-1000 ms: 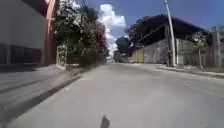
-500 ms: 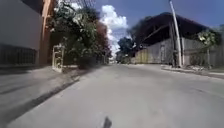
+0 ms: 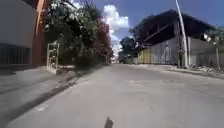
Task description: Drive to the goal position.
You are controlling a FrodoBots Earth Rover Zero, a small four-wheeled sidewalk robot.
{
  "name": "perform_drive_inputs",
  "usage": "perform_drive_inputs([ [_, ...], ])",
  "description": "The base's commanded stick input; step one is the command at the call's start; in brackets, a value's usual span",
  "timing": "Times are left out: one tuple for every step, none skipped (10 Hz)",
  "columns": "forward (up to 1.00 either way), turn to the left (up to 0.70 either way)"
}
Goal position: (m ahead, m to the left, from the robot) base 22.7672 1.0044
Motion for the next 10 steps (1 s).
perform_drive_inputs([
  [1.00,0.01],
  [1.00,0.01],
  [1.00,0.01],
  [1.00,0.01],
  [1.00,0.01],
  [1.00,0.01],
  [1.00,0.01],
  [1.00,0.01],
  [1.00,0.01],
  [1.00,0.01],
])
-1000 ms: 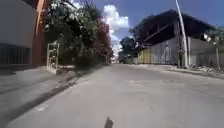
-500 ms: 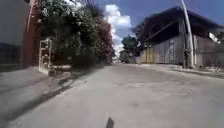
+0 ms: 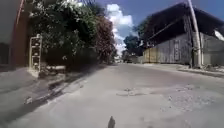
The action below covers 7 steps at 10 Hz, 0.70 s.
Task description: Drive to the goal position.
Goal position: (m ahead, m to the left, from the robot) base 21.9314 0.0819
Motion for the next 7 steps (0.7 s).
perform_drive_inputs([
  [1.00,-0.02],
  [1.00,-0.13],
  [1.00,-0.33],
  [1.00,-0.38],
  [1.00,-0.22],
  [1.00,-0.05],
  [1.00,0.01],
])
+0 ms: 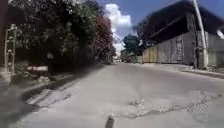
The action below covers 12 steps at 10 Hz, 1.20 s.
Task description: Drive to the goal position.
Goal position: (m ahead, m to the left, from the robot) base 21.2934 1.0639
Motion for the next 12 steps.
perform_drive_inputs([
  [1.00,0.01],
  [1.00,0.01],
  [1.00,0.01],
  [1.00,0.01],
  [1.00,0.01],
  [1.00,0.01],
  [1.00,0.01],
  [1.00,0.01],
  [1.00,0.01],
  [1.00,-0.04],
  [1.00,-0.18],
  [1.00,-0.38],
])
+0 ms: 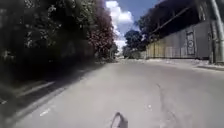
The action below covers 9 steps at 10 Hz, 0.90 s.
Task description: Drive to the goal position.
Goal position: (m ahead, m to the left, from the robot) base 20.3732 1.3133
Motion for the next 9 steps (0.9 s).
perform_drive_inputs([
  [1.00,-0.39],
  [1.00,-0.36],
  [1.00,0.00],
  [1.00,0.01],
  [1.00,0.01],
  [1.00,0.01],
  [1.00,0.01],
  [1.00,0.01],
  [1.00,0.01],
])
